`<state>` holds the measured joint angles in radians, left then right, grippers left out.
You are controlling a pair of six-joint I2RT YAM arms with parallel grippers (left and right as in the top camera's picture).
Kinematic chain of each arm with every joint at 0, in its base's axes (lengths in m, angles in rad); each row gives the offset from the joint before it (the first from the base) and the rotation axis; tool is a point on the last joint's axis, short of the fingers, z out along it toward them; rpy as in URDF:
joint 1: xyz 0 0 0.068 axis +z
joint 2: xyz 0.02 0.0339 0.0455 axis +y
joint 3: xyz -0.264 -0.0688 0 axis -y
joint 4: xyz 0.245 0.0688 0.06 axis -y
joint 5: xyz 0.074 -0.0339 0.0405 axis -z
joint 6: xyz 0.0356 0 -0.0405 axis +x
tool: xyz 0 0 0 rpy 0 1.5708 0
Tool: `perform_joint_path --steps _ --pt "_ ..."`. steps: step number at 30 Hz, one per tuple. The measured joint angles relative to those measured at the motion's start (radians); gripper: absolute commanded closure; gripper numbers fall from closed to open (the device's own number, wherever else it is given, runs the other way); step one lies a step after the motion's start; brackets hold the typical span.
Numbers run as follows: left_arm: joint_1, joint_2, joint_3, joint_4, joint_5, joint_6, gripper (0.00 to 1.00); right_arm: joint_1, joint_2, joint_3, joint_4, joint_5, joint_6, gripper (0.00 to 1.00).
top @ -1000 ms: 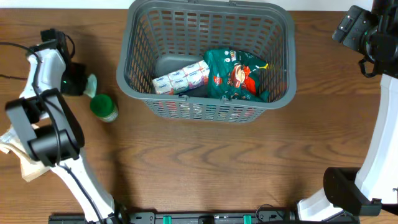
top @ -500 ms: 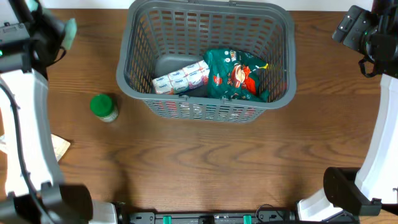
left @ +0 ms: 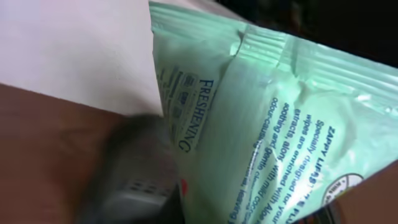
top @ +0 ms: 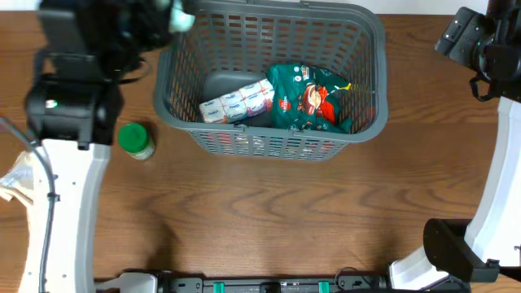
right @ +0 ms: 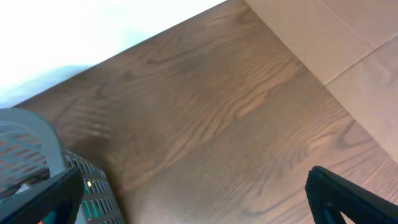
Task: Pack container
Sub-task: 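Carry the wipes pack into the basket and release it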
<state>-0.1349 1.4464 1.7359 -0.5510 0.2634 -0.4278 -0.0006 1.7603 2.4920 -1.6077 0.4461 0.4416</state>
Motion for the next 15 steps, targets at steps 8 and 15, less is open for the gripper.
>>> perform_joint_path --steps 8,15 --pt "-0.159 0.089 0.0 -0.036 0.003 0.068 0.94 0.0 0.0 0.0 0.0 0.0 0.0 0.01" --pt "-0.184 0.24 0.0 -0.108 -0.035 0.079 0.94 0.0 0.0 0.0 0.0 0.0 0.0 0.01"
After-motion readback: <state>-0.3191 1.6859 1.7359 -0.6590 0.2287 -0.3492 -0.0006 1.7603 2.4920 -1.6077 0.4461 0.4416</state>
